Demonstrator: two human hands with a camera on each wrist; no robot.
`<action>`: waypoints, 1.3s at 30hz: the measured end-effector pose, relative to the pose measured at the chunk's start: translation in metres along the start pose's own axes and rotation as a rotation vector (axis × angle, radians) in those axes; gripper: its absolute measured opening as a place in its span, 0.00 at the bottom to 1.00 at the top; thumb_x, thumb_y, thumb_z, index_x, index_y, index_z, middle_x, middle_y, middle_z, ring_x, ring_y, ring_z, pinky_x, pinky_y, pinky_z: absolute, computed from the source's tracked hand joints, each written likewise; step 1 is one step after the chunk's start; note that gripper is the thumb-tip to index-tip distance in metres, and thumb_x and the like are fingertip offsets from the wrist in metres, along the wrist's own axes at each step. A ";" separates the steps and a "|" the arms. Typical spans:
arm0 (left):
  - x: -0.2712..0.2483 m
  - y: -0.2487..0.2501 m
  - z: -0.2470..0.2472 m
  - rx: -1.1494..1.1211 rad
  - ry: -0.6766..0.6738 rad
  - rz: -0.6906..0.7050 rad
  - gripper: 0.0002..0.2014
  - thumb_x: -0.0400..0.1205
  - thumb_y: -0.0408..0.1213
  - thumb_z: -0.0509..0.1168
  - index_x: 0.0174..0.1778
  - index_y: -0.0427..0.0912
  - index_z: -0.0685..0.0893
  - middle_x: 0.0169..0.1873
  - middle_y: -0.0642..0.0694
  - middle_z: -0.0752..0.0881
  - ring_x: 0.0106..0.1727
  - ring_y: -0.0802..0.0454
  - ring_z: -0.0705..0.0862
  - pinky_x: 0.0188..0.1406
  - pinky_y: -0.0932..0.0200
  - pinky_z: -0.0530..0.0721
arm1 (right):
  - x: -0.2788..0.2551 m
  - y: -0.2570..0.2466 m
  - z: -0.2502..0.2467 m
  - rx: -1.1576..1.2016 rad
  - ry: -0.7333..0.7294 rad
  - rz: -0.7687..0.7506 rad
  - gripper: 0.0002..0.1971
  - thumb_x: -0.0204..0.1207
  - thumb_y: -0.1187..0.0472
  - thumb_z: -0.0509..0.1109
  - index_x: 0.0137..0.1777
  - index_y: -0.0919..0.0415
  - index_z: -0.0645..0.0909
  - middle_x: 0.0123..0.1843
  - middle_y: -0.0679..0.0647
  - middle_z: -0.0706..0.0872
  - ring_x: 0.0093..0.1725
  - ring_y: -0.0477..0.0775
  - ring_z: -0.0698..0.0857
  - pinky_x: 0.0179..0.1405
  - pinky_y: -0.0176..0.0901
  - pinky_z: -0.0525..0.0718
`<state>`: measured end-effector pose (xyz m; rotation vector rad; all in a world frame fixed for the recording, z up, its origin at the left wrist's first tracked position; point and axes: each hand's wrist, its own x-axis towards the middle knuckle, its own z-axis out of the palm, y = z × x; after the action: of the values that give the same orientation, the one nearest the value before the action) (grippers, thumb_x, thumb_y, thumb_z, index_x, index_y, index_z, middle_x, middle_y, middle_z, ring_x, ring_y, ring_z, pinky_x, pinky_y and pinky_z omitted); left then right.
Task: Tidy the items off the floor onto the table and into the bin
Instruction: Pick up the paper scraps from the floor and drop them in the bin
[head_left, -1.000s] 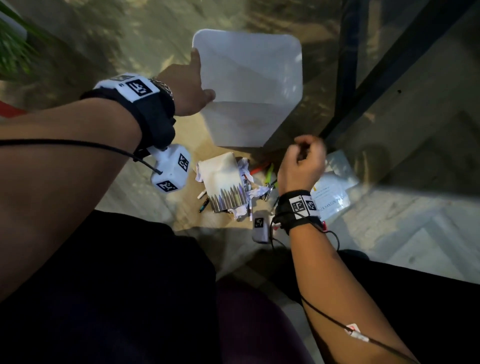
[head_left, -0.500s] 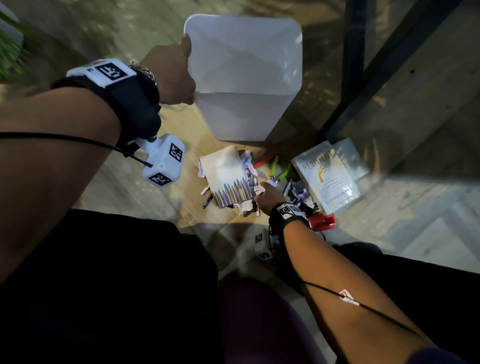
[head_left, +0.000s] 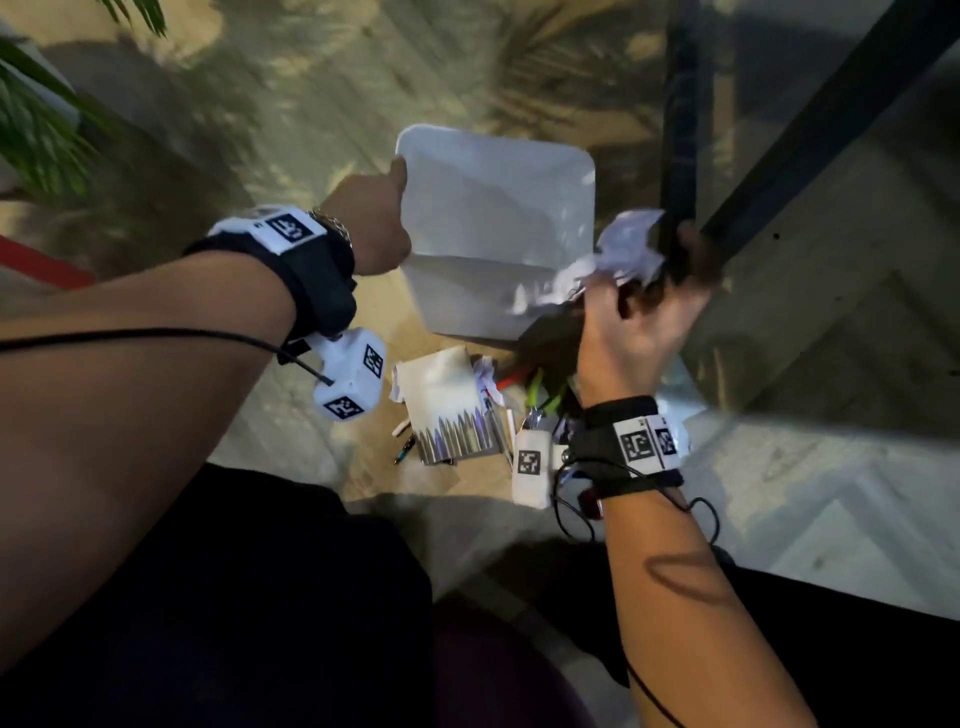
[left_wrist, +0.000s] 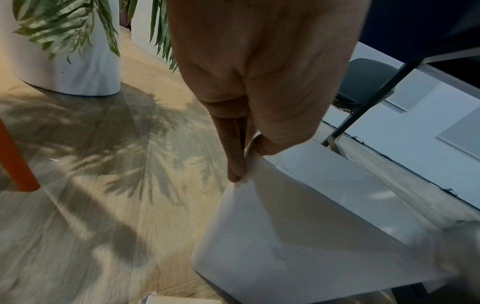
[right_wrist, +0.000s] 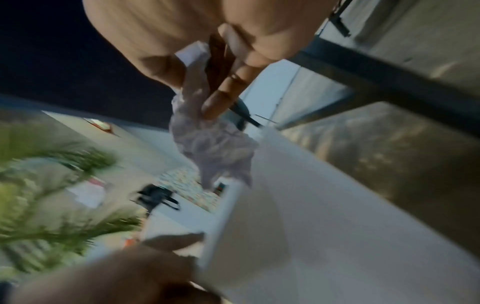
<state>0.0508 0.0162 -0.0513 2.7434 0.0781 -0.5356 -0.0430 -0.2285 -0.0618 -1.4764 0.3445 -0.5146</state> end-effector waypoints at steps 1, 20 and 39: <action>0.000 -0.001 0.000 -0.013 -0.003 -0.002 0.49 0.77 0.30 0.70 0.89 0.40 0.47 0.67 0.29 0.81 0.65 0.30 0.81 0.49 0.47 0.78 | 0.009 -0.013 0.010 0.043 -0.021 -0.091 0.34 0.73 0.78 0.74 0.79 0.68 0.70 0.70 0.63 0.84 0.69 0.57 0.88 0.70 0.54 0.87; -0.003 0.000 0.000 -0.061 -0.017 -0.009 0.47 0.79 0.31 0.67 0.90 0.41 0.45 0.67 0.31 0.81 0.63 0.32 0.81 0.46 0.52 0.75 | -0.041 0.117 -0.026 -0.587 -0.323 0.448 0.02 0.80 0.62 0.71 0.51 0.56 0.84 0.49 0.52 0.90 0.50 0.57 0.88 0.53 0.50 0.85; -0.002 0.000 0.000 0.107 0.022 0.028 0.42 0.81 0.32 0.64 0.89 0.35 0.49 0.66 0.31 0.81 0.66 0.31 0.79 0.54 0.45 0.77 | -0.116 0.200 -0.060 -0.546 -0.618 0.857 0.17 0.90 0.66 0.62 0.77 0.60 0.74 0.52 0.54 0.85 0.49 0.64 0.93 0.57 0.63 0.93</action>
<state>0.0485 0.0164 -0.0510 2.8506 0.0171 -0.5167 -0.1487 -0.2147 -0.2756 -1.7374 0.5967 0.7649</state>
